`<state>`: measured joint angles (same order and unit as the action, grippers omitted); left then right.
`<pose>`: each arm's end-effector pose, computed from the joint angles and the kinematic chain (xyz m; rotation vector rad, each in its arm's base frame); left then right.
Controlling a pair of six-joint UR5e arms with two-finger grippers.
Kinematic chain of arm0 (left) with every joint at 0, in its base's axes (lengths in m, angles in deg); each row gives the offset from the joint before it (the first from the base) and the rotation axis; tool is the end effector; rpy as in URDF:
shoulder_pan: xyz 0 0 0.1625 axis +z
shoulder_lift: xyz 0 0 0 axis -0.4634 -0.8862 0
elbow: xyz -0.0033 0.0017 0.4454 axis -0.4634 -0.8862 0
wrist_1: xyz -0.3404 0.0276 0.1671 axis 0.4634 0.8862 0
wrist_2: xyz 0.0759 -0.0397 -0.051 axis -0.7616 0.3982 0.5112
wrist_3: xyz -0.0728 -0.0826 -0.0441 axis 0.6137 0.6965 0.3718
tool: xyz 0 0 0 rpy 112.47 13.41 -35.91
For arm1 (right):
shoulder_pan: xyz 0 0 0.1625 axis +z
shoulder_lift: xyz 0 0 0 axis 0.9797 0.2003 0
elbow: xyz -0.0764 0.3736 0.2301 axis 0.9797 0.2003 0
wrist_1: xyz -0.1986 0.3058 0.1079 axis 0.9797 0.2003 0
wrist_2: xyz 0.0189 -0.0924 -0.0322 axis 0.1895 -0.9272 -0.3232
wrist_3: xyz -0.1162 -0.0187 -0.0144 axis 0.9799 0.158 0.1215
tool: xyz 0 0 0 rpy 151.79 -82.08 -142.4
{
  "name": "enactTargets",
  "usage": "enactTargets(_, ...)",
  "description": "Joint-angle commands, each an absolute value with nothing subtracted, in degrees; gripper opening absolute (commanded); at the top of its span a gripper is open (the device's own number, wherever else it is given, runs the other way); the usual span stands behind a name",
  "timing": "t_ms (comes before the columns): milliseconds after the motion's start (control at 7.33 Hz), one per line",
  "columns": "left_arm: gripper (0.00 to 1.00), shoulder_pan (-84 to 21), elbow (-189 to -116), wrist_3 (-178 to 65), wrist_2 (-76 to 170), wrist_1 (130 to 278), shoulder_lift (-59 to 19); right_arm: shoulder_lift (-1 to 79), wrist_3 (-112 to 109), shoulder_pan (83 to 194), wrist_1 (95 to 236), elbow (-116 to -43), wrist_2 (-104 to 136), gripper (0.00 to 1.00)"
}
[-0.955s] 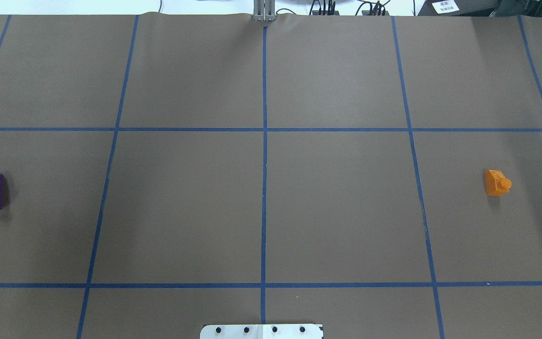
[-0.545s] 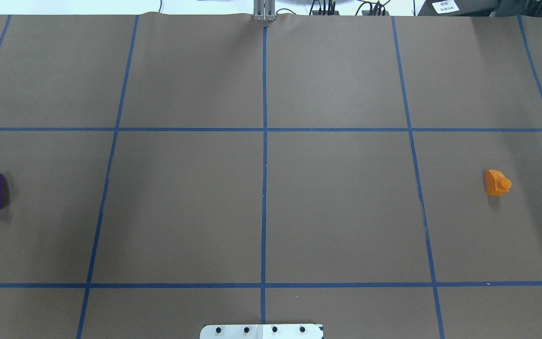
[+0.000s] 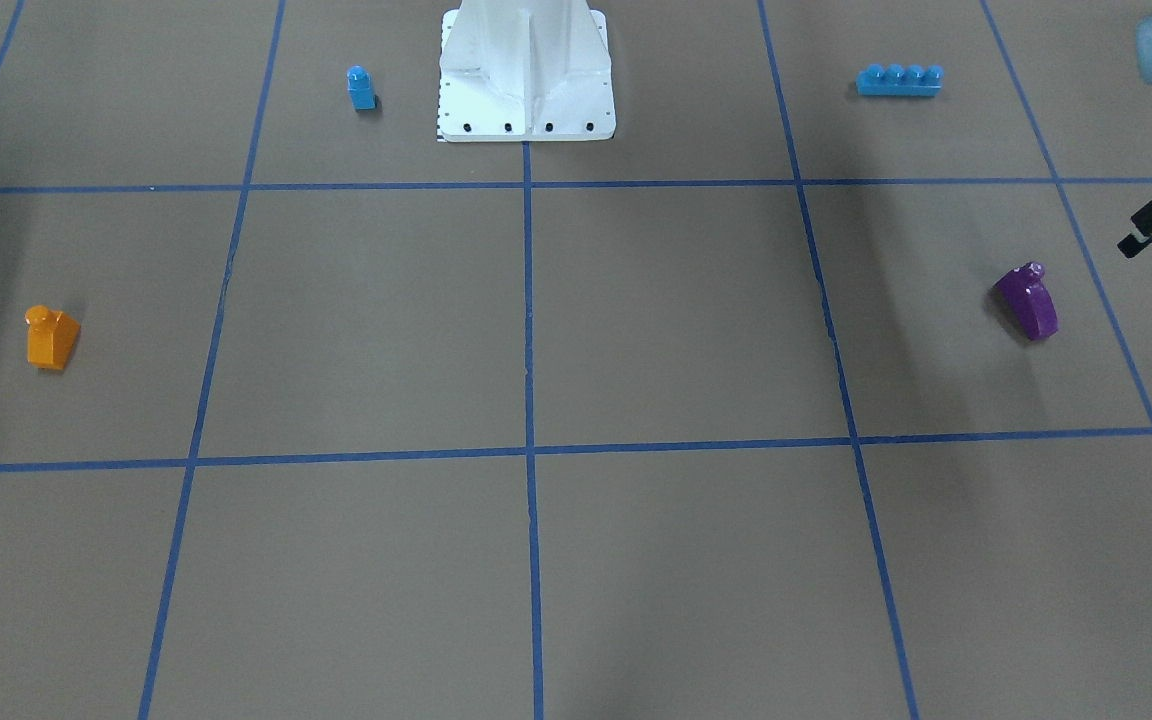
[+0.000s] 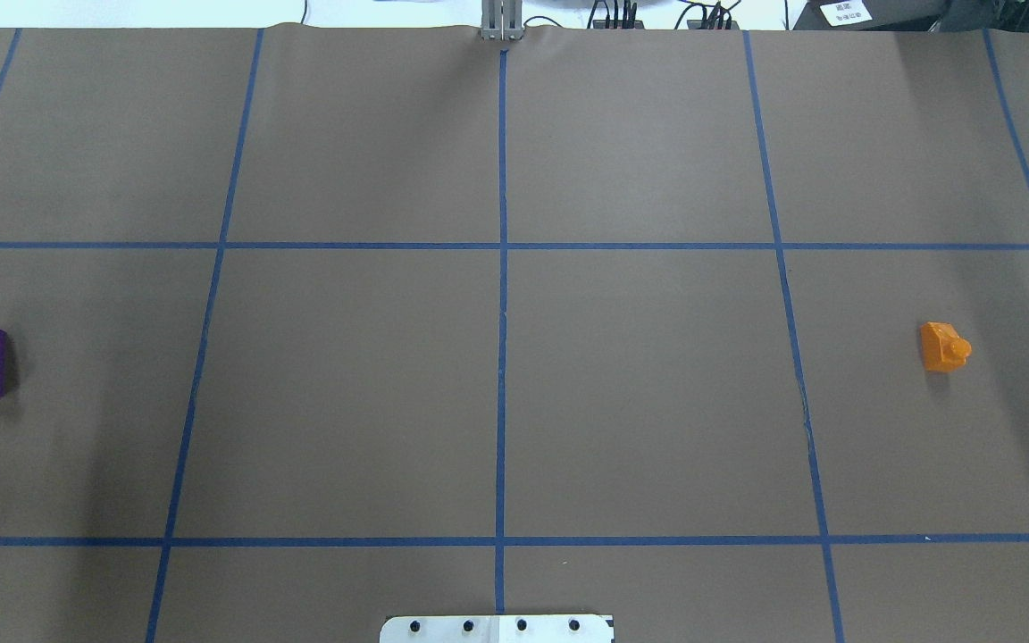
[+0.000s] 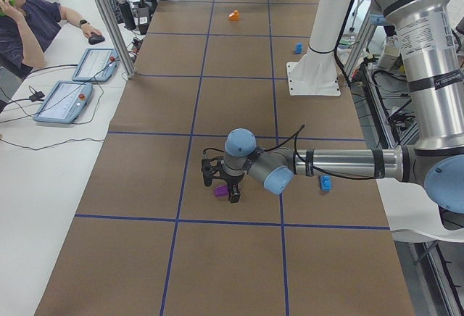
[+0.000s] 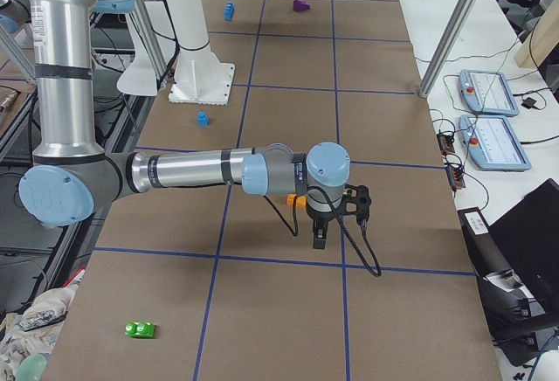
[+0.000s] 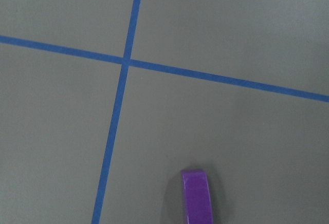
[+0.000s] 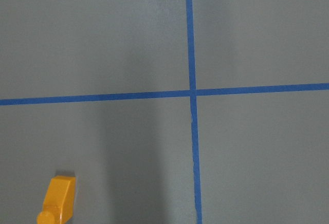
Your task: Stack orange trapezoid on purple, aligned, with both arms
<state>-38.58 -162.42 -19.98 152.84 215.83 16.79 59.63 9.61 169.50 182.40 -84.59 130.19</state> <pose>0.0875 -0.3509 0.6542 0.0462 0.8326 -0.2655 0.0541 -0.4512 0.6358 0.0278 -0.8318 0.0831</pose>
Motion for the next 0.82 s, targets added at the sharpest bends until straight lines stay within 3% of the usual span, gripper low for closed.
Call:
enactTargets(0,1.0,-31.57,-162.34,-16.49,146.76,217.33,16.75,59.77,9.35,169.5,182.48,-84.71,130.44,1.0)
enactTargets(682,1.0,-27.51,-157.09,-14.8,144.99,217.06,10.43,59.6,9.17,169.5,182.39,-85.06,130.97,1.0)
